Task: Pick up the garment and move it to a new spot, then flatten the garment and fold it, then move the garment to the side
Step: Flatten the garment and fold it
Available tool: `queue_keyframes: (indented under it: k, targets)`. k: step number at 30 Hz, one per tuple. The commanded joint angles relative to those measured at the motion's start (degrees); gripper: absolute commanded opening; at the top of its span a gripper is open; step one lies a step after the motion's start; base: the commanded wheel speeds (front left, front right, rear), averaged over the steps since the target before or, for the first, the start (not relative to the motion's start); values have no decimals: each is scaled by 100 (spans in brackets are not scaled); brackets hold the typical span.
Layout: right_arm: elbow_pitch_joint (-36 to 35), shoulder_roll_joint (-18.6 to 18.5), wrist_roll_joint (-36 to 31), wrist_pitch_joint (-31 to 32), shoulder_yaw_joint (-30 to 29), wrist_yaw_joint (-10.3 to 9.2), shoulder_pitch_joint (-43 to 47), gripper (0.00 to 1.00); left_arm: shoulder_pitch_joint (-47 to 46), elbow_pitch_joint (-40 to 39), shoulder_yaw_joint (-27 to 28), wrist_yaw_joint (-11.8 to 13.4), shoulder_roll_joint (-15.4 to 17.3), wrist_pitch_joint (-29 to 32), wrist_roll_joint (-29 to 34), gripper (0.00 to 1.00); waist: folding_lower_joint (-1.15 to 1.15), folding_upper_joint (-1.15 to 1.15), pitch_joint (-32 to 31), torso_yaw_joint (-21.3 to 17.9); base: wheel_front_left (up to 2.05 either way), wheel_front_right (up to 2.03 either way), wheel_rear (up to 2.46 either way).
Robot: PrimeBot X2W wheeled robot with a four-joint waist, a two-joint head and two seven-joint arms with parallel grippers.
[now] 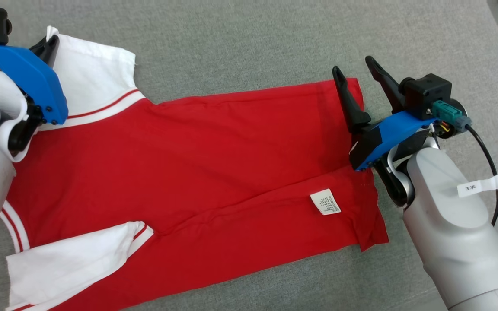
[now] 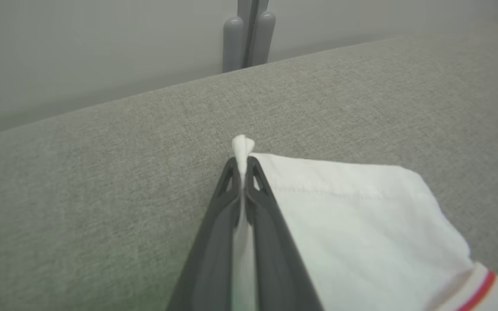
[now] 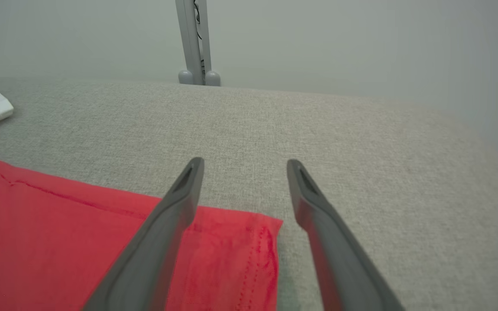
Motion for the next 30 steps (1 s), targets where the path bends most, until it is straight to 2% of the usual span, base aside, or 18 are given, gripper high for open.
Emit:
queue_keyframes:
  k: [1, 13, 19, 20, 21, 22, 23, 30]
  targets:
    - [59, -86, 95, 83, 36, 1, 38, 100, 61, -46, -98, -5, -12, -102, -82, 0, 0, -1, -72, 28, 0, 0, 0]
    - [529, -392, 204, 718, 102, 1, 23, 100, -120, -249, -702, -5, -87, -610, -388, 0, 0, -1, -204, 362, 0, 0, 0]
    - [772, -348, 348, 814, 82, 1, 9, 100, -224, -274, -936, -5, -84, -782, -551, 0, 0, -1, -180, 471, 0, 0, 0]
    - [788, -347, 375, 789, 87, 1, -26, 95, -234, -274, -974, -5, -86, -804, -584, 0, 0, -1, -171, 489, 0, 0, 0]
    - [806, -329, 403, 769, 84, 1, -55, 43, -251, -267, -1000, -5, -86, -823, -617, 0, 0, -1, -162, 505, 0, 0, 0]
    - [833, -326, 402, 751, 84, 1, -75, 25, -272, -251, -1021, -5, -84, -860, -648, 0, 0, -1, -155, 519, 0, 0, 0]
    - [844, -338, 397, 682, 59, 1, -118, 0, -295, -236, -1041, -5, -84, -890, -684, 0, 0, -1, -151, 533, 0, 0, 0]
    - [1047, -375, 229, 235, -137, 0, -391, 0, -404, -156, -1068, -5, -68, -1418, -787, 0, 0, -1, -212, 635, 0, 0, 0]
